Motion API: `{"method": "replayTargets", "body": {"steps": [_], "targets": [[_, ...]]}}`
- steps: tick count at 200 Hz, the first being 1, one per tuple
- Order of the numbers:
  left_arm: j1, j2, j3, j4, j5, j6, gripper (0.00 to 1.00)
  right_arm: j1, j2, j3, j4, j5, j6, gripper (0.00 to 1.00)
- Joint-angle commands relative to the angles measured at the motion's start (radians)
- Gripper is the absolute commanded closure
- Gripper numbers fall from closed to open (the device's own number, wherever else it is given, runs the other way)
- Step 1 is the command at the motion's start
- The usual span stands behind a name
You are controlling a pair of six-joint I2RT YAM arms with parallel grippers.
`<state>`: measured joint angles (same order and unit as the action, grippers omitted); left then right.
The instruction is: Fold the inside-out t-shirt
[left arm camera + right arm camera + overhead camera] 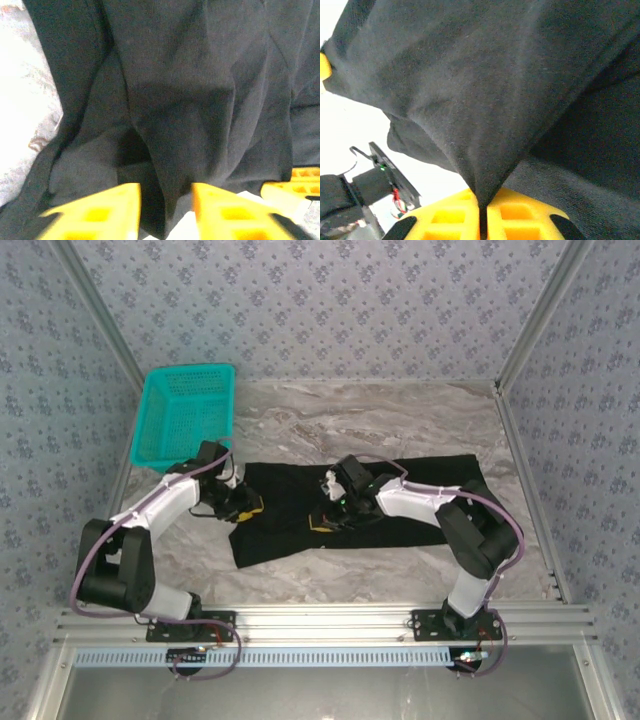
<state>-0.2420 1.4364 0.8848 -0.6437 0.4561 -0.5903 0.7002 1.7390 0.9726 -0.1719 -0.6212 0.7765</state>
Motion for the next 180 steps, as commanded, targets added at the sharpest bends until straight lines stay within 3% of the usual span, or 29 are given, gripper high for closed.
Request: {"method": "replayTargets", "body": {"steps": [1,18,54,83,115,136,180], "targets": [[0.009,-0.004,-0.026,0.037,0.025,0.042,0.55,-0.032,-0.007,-0.017,0.036,-0.065,0.062,0.88],[0.009,-0.02,-0.07,0.082,0.049,0.047,0.47,-0.038,0.002,-0.01,0.012,-0.068,0.059,0.88],[-0.004,-0.015,-0.141,0.193,0.156,0.075,0.42,-0.034,0.026,0.002,0.03,-0.082,0.066,0.87],[-0.052,-0.054,-0.179,0.251,0.141,0.094,0.29,-0.033,0.028,0.009,0.016,-0.076,0.055,0.87],[-0.093,-0.047,-0.189,0.3,0.139,0.107,0.26,-0.031,0.024,0.007,0.009,-0.071,0.051,0.87],[-0.106,-0.046,-0.178,0.293,0.135,0.114,0.28,-0.031,0.019,0.009,0.001,-0.069,0.046,0.87],[-0.105,-0.063,-0.106,0.074,0.211,0.099,0.53,-0.034,-0.011,0.017,-0.009,-0.07,0.047,0.87]]}}
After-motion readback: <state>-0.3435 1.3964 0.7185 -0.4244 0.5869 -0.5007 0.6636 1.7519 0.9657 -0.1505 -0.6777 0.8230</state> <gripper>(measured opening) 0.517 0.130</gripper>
